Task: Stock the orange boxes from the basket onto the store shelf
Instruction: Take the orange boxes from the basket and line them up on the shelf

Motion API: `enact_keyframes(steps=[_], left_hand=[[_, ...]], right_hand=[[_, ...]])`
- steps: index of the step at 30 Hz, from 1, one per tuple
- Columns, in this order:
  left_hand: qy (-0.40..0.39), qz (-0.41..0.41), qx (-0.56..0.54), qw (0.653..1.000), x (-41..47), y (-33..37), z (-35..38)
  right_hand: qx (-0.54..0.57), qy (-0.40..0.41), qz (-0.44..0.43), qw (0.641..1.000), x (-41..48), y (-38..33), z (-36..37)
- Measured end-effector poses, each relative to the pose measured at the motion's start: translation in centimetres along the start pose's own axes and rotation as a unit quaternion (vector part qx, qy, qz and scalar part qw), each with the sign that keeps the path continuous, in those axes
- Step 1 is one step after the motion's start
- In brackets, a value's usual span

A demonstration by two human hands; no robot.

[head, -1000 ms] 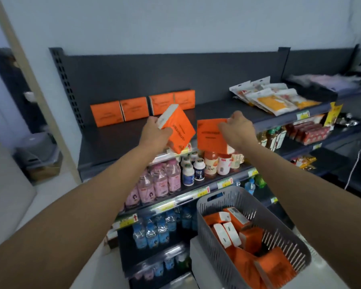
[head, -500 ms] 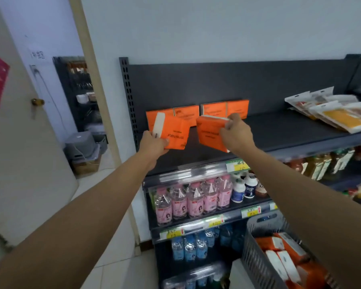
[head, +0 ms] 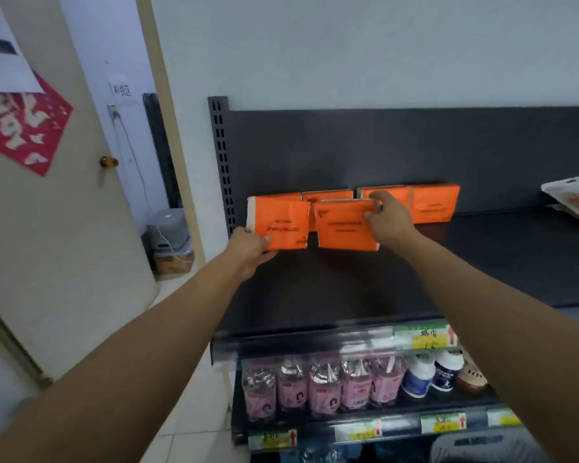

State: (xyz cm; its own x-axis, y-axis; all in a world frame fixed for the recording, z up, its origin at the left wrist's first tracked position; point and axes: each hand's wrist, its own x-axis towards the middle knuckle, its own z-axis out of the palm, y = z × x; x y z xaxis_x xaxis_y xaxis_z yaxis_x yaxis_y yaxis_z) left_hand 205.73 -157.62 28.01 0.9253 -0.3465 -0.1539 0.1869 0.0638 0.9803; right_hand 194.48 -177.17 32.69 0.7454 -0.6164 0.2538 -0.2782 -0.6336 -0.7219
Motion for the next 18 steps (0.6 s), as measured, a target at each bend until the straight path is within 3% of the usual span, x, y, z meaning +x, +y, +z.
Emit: enact_keyframes(steps=[3, 10, 18], left_hand=[[0.023, -0.013, 0.028, 0.999, 1.3, -0.3, 0.8], [0.118, 0.014, 0.24, 0.964, 3.9, -0.8, 0.9], [0.169, 0.045, 0.306, 0.936, 4.6, -0.4, 1.8]], right_hand=[[0.016, -0.028, 0.01, 0.999, 2.3, 0.9, 0.4], [0.062, -0.059, 0.032, 0.996, 5.9, 3.0, 2.1], [0.013, -0.101, 0.038, 0.994, 7.3, 3.9, 3.4]])
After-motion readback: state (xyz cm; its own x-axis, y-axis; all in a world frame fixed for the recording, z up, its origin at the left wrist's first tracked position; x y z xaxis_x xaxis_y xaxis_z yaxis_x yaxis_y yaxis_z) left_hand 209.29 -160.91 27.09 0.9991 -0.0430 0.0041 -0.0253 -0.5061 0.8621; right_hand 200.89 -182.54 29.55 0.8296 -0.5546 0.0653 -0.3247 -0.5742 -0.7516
